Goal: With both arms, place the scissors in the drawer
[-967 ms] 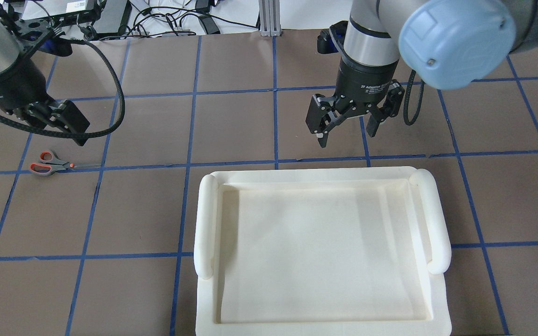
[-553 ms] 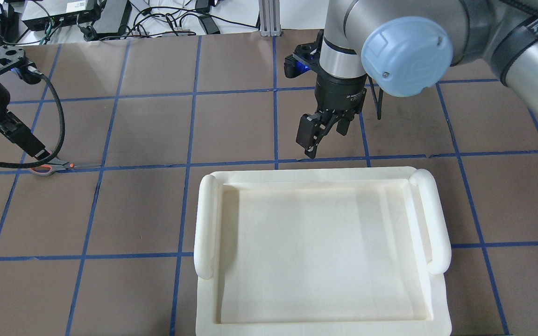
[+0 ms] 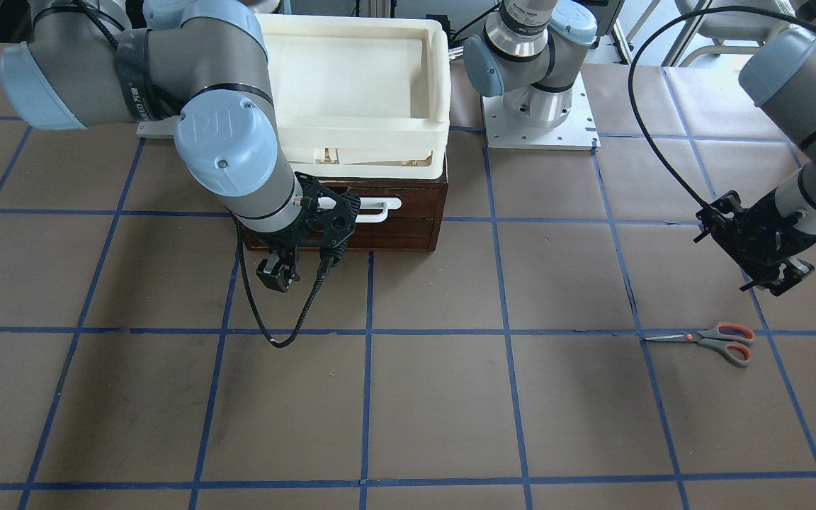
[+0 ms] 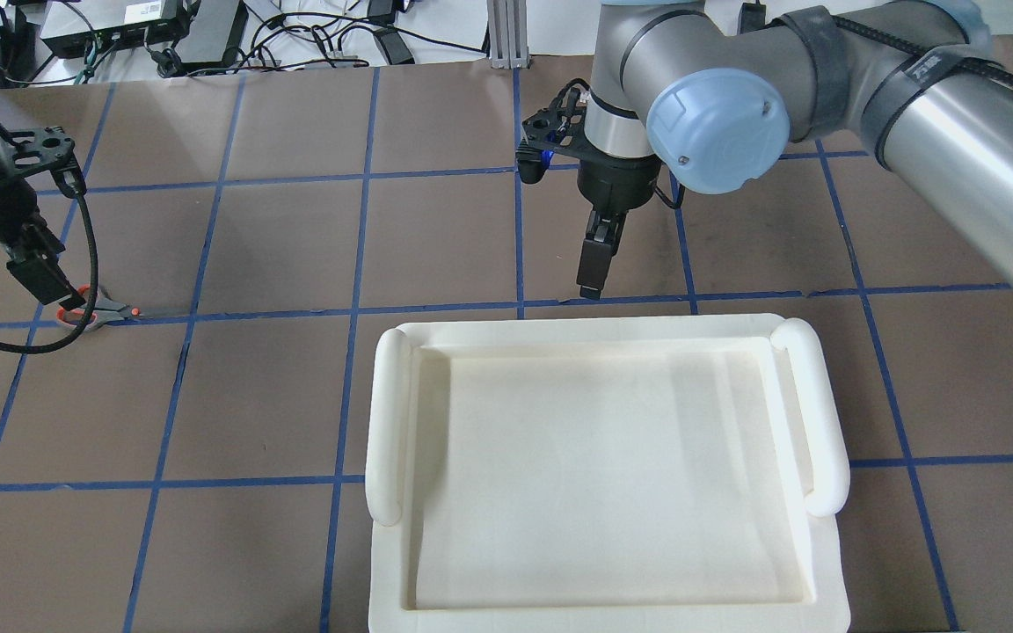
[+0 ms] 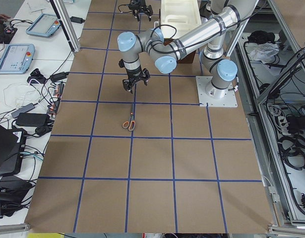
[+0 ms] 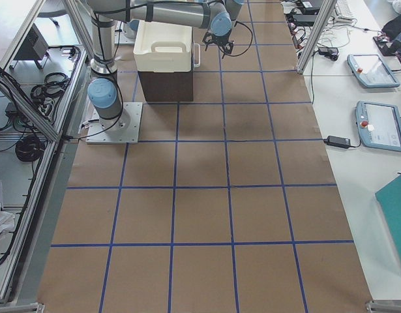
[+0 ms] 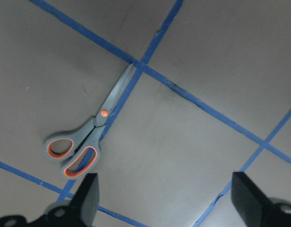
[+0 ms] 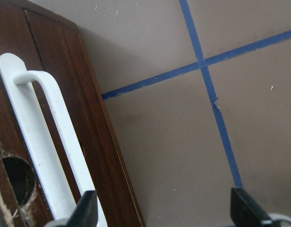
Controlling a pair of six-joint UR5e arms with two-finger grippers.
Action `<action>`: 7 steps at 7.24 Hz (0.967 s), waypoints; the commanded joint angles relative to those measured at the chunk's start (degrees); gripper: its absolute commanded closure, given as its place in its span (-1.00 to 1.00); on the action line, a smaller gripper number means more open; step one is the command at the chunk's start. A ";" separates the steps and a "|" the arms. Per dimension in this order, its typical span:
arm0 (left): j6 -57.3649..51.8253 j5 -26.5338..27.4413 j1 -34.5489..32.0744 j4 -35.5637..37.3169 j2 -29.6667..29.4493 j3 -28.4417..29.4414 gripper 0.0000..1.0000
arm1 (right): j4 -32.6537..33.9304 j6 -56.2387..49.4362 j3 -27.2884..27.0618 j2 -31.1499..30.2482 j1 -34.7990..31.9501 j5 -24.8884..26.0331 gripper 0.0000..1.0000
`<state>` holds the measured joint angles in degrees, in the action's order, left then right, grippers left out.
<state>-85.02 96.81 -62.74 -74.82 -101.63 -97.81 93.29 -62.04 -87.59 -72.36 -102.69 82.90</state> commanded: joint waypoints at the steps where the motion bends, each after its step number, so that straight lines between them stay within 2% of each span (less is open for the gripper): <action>1: -9.24 -0.57 3.14 6.42 -4.87 -0.01 -0.98 | 1.88 -7.01 -0.04 1.33 -1.98 -0.11 -1.00; 3: -12.77 -1.19 2.97 7.93 -6.47 0.16 -0.98 | 1.90 -12.90 -0.21 2.48 -3.13 -0.19 -1.00; 4: -22.46 -1.18 3.06 8.89 -7.69 0.77 -0.98 | 1.72 -12.93 -0.21 2.66 -4.18 -0.19 -1.00; 7: -33.94 -1.27 3.15 16.79 -12.70 0.78 -0.98 | 1.37 -14.77 -1.61 2.83 -5.07 0.77 -1.00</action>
<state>-113.53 95.55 -59.66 -60.93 -112.27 -97.11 94.73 -75.96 -88.22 -69.53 -107.56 83.25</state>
